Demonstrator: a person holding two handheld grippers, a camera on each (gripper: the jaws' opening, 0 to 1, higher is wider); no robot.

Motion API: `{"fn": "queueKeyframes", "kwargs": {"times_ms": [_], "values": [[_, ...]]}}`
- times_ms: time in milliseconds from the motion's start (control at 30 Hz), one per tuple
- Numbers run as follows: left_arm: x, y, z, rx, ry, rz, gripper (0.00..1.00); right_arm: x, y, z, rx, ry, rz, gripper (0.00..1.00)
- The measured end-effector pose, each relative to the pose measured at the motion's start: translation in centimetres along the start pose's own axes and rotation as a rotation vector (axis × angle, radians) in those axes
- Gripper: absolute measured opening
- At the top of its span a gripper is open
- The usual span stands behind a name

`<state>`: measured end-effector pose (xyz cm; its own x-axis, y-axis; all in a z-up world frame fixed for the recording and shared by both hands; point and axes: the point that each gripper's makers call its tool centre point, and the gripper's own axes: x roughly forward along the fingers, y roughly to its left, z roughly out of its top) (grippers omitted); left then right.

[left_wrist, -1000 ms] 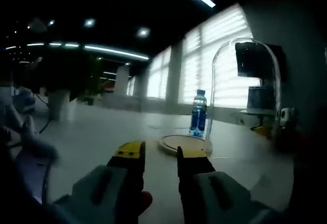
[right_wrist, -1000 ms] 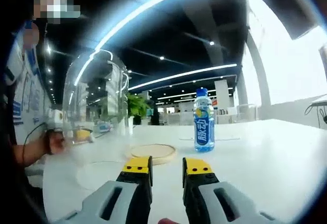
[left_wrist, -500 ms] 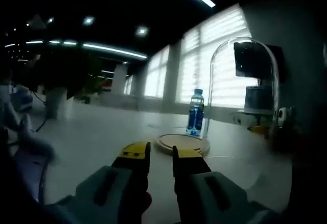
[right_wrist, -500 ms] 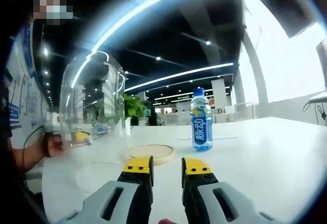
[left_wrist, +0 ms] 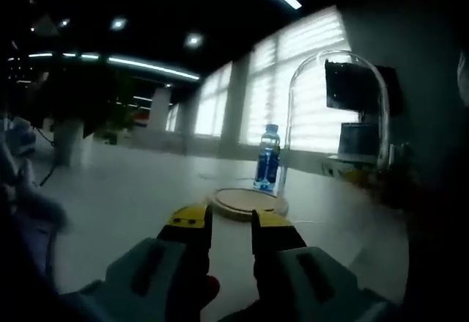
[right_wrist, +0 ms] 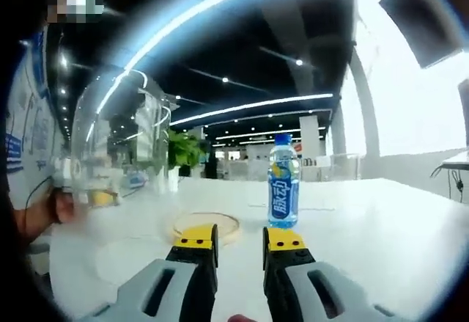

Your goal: Open the cover put in the Mizone put the cover back on

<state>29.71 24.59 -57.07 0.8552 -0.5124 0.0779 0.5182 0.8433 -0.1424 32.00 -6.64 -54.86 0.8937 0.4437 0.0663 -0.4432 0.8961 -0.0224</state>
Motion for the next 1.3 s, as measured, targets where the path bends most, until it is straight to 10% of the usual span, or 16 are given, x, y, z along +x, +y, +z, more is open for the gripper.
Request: {"fn": "queueKeyframes", "kwargs": {"times_ms": [1300], "values": [[0.1,-0.9,-0.8,0.028,0.04,-0.025,0.17,14.6,-5.8,11.4,-0.083,-0.051,-0.096,0.19]]}}
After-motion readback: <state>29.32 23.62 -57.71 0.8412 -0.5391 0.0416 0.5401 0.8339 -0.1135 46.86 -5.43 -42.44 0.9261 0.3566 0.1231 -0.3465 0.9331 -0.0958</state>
